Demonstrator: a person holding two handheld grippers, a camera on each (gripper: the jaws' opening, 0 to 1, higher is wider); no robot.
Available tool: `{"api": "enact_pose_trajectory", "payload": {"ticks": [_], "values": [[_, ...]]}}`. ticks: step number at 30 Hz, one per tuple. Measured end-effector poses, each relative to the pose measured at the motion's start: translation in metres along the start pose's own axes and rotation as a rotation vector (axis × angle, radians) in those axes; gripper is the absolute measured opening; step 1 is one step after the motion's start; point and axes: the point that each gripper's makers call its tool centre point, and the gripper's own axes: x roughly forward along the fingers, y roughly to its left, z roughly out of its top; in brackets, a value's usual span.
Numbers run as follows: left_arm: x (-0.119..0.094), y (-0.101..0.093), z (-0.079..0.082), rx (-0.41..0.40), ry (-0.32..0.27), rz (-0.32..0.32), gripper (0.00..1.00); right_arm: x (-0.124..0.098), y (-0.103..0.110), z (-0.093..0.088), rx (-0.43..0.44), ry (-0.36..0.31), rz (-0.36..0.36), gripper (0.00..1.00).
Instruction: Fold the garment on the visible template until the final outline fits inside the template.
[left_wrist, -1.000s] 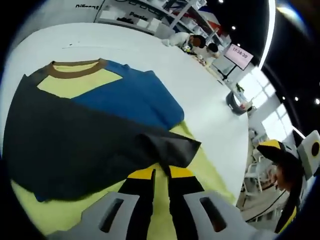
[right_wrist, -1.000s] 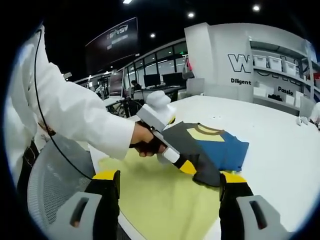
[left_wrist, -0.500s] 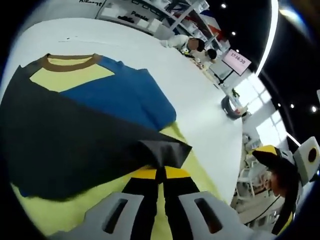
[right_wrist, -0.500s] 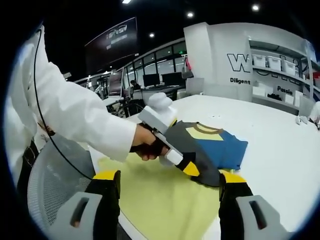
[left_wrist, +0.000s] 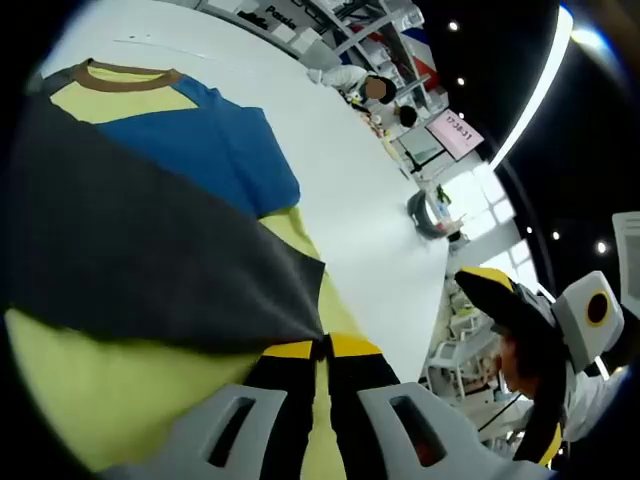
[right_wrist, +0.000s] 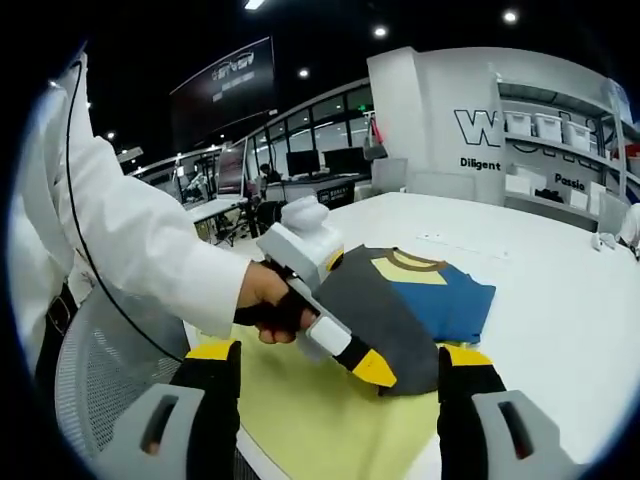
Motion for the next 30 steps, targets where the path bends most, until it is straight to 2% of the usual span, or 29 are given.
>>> {"api": "enact_pose_trajectory", "payload": {"ticks": [3,8,11,14,18,30], "values": [[0.000,0.002,-0.008,-0.015,0.022,-0.001,0.08,0.000,0.000,0.000,0.000,-0.003,0.002,0.82],[-0.009,0.001,-0.014,0.007,0.047,-0.022,0.07,0.001,0.002,0.000,-0.003,0.000,0.006,0.82],[-0.023,0.004,-0.013,0.035,0.044,-0.029,0.06,0.002,0.002,0.000,-0.005,0.002,0.009,0.82],[-0.032,0.012,-0.008,0.083,0.026,-0.003,0.06,0.003,0.003,0.000,-0.006,0.004,0.013,0.82],[-0.041,0.019,0.001,0.102,0.001,0.017,0.06,0.007,0.005,0.001,-0.009,0.005,0.021,0.82],[-0.058,0.031,0.035,0.288,-0.090,0.098,0.09,0.007,0.003,0.003,-0.010,0.009,0.013,0.83]]}}
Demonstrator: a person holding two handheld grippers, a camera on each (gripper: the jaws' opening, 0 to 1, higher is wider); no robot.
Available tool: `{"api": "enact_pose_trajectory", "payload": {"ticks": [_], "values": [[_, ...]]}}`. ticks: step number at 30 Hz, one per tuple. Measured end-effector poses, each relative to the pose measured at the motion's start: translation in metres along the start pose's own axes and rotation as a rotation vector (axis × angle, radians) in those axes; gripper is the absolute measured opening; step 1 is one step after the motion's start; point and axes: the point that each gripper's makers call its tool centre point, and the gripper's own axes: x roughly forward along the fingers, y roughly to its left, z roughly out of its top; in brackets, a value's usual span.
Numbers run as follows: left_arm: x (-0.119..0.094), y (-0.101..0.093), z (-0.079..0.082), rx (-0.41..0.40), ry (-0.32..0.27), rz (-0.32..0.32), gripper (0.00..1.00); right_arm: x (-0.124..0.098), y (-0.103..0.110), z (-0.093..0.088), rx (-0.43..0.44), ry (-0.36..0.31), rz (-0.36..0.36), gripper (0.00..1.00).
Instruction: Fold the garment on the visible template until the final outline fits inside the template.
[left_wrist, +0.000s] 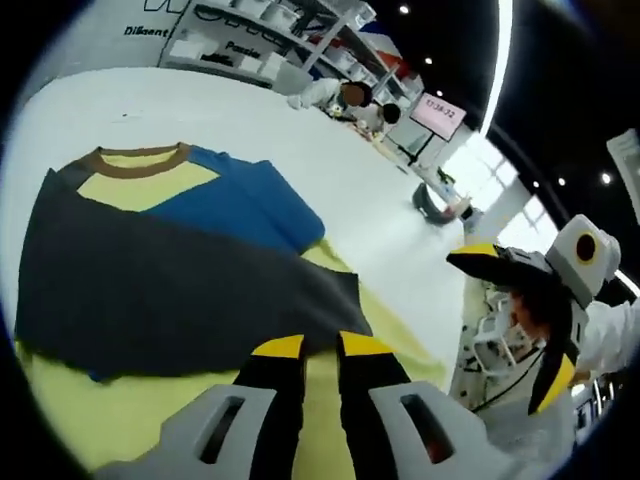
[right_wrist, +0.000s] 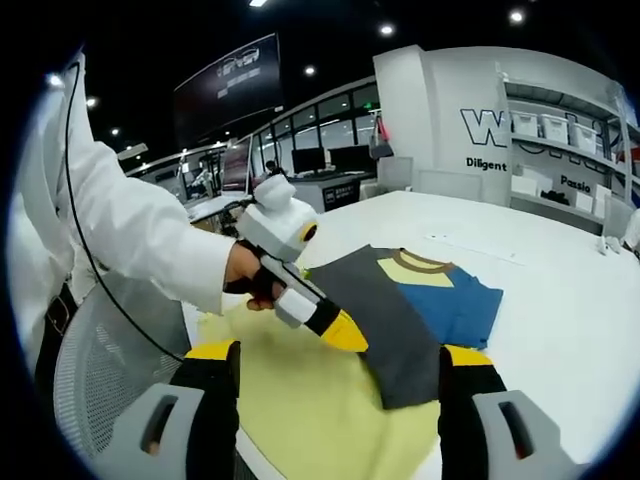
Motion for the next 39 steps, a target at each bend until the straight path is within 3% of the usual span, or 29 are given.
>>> {"api": "enact_pose_trajectory", "payload": {"ticks": [10,28,34,39], "values": [[-0.019,0.029,0.019,0.025,-0.062,0.074,0.11,-0.001,0.001,-0.001,0.000,0.002,-0.002,0.83],[-0.039,0.057,0.033,0.193,-0.091,0.161,0.21,-0.001,0.003,-0.002,-0.001,0.009,-0.003,0.83],[-0.056,0.086,0.040,0.191,-0.114,0.237,0.22,0.000,0.003,-0.002,0.000,0.010,-0.003,0.83],[-0.076,0.120,0.057,0.191,-0.152,0.339,0.23,0.001,0.004,-0.003,0.002,0.013,-0.003,0.83]]}}
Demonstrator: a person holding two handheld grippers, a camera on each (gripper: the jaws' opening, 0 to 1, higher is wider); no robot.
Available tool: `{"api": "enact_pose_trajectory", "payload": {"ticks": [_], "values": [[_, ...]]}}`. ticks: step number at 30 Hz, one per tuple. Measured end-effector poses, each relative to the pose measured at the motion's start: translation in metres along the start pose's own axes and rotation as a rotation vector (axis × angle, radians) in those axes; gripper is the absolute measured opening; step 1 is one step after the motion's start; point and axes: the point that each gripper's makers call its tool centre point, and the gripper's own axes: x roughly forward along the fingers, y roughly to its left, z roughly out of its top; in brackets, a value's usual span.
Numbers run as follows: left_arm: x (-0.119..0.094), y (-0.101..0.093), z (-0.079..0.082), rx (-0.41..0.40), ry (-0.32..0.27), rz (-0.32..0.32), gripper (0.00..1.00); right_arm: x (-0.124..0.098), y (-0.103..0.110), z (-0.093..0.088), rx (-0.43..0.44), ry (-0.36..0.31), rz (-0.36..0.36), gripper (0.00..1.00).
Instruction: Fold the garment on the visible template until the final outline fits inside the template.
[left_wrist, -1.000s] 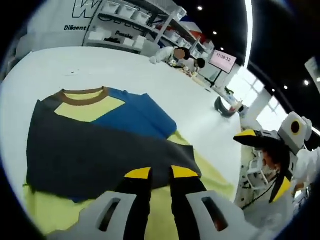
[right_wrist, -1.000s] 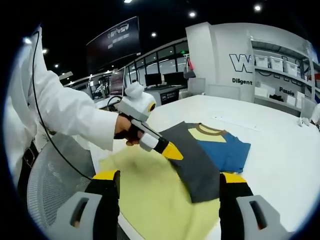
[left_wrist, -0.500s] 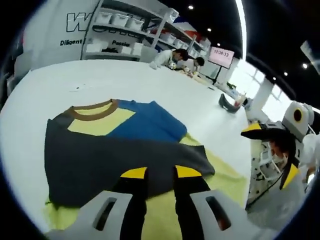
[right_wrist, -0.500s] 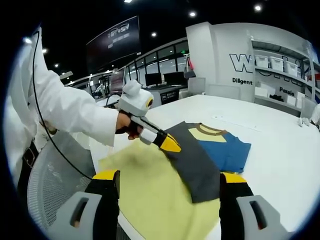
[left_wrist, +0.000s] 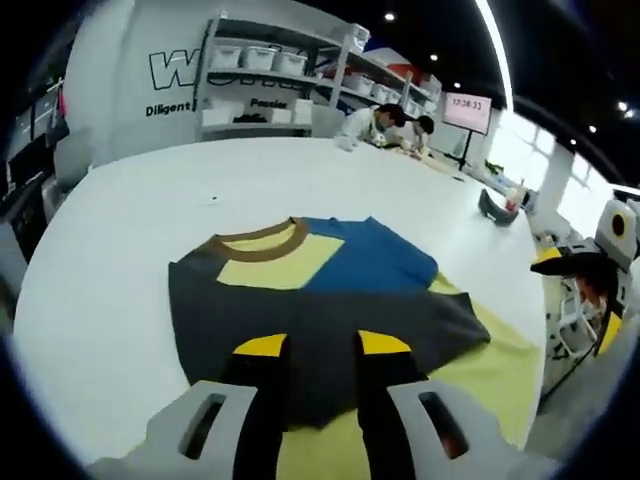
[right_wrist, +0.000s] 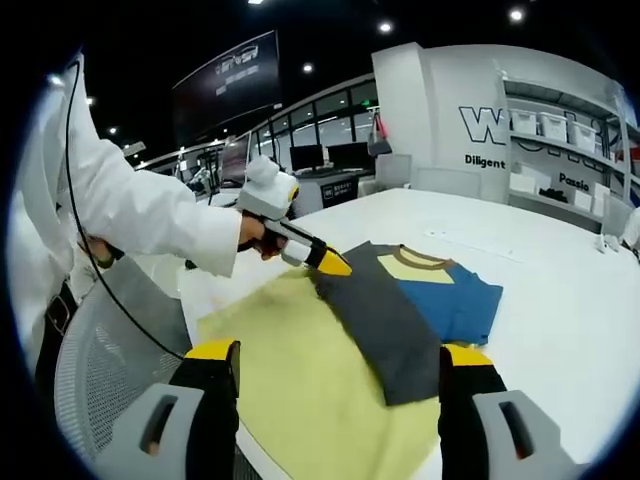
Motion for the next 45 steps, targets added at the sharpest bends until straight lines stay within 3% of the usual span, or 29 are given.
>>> {"api": "enact_pose_trajectory", "payload": {"ticks": [8,19,25,38,45], "values": [[-0.003,0.056,0.012,-0.024,-0.011,0.105,0.23,0.000,-0.001,-0.002,0.004,0.009,-0.007,0.83],[-0.002,0.083,0.005,-0.042,0.014,0.144,0.23,0.000,-0.002,-0.003,0.007,0.014,-0.016,0.83],[0.004,0.088,-0.006,-0.064,0.056,0.145,0.19,0.001,-0.002,-0.004,0.008,0.023,-0.018,0.83],[0.017,0.083,0.000,-0.074,0.071,0.140,0.17,0.004,-0.007,-0.008,0.015,0.045,-0.021,0.83],[0.023,0.086,-0.004,-0.102,0.089,0.146,0.16,0.003,-0.008,-0.008,0.014,0.048,-0.024,0.82]]}}
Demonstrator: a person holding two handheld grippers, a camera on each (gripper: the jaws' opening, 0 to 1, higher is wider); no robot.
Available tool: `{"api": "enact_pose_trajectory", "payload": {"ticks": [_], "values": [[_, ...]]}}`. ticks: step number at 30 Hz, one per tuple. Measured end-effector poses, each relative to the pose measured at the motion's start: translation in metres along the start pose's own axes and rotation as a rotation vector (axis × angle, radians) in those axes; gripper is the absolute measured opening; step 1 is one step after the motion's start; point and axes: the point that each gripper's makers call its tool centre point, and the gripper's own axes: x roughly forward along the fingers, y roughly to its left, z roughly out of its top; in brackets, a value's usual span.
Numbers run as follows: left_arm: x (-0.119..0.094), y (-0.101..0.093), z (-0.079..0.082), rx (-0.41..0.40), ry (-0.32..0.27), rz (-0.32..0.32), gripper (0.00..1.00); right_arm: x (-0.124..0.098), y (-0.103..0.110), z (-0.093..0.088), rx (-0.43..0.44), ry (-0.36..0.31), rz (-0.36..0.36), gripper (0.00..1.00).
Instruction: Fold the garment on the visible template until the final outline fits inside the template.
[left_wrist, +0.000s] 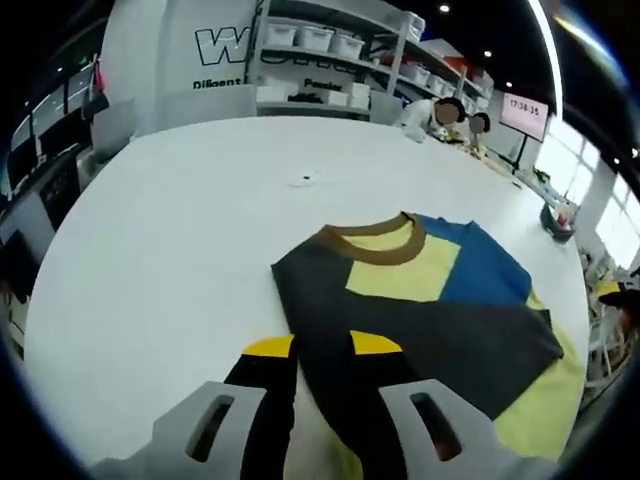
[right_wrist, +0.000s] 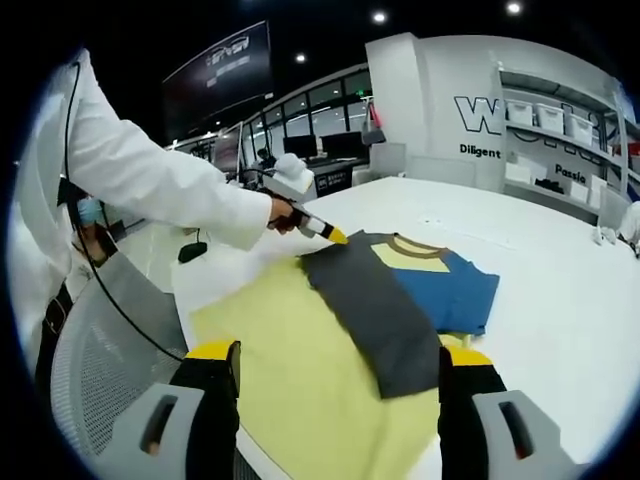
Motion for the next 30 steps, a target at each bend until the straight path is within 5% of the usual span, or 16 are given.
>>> {"api": "enact_pose_trajectory", "payload": {"ticks": [5,12,25,30], "values": [[0.004,0.009,-0.002,-0.049,0.002,0.026,0.16,-0.001,-0.001,0.000,0.000,0.003,-0.004,0.82],[0.008,0.007,-0.002,-0.049,0.014,0.012,0.00,-0.001,-0.001,-0.003,0.001,0.013,-0.009,0.82],[0.005,0.025,-0.001,-0.037,0.012,0.022,0.00,0.001,-0.001,-0.004,0.007,0.019,-0.007,0.82],[0.002,0.017,0.006,-0.055,-0.034,-0.003,0.03,0.003,-0.001,-0.004,0.005,0.020,-0.005,0.82]]}}
